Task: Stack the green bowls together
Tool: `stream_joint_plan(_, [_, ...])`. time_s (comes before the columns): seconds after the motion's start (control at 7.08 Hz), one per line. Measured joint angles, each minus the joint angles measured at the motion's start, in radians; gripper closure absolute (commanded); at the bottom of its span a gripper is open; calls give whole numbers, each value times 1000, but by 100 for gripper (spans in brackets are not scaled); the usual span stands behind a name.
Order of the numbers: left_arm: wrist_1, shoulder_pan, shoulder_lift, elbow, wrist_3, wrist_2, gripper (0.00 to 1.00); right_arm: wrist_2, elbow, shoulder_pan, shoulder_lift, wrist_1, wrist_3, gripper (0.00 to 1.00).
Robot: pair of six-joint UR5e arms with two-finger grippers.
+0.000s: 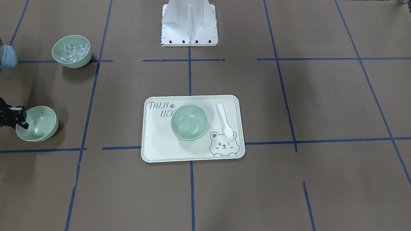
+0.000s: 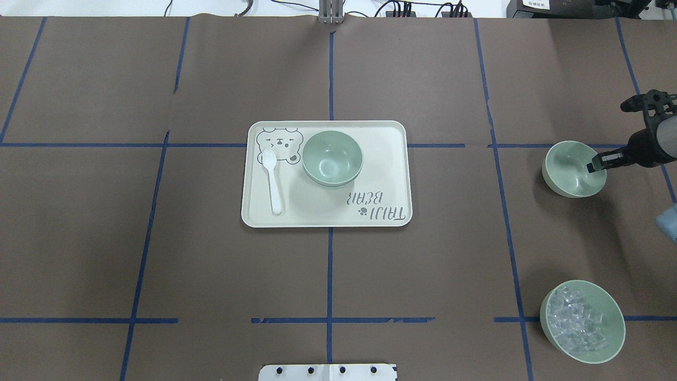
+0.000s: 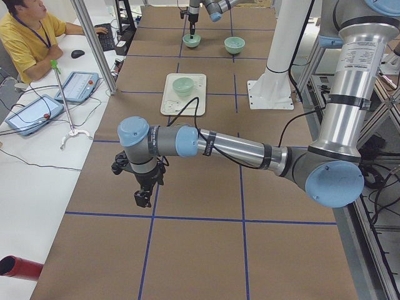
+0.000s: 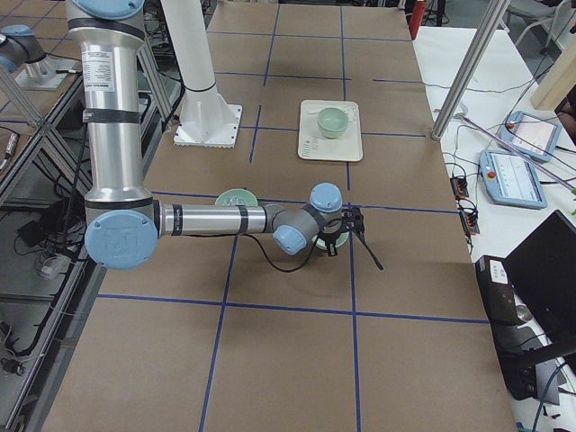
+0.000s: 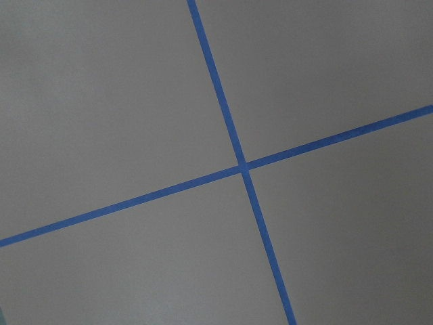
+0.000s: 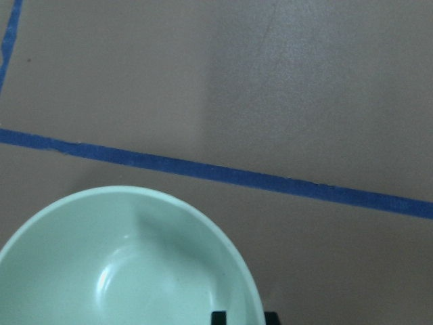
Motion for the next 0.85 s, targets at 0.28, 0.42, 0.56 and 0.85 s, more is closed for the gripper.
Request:
stream_joint_plan(0.28, [13,0,4,10,-2,-3,0,40,15,3,44,-29,6,100])
stream_joint_plan(0.42, [15,-1,11,20,-4,-5,0,51,31,6,92,-90,11,100])
stream_joint_plan(0.56, [15,-4,17,28,-10,-27,0,56,68,5,153,-192,17,100])
stream_joint_plan(0.85, [3,-11,62,23,-17,-142,0,51,155,-41,325,-444,101,100])
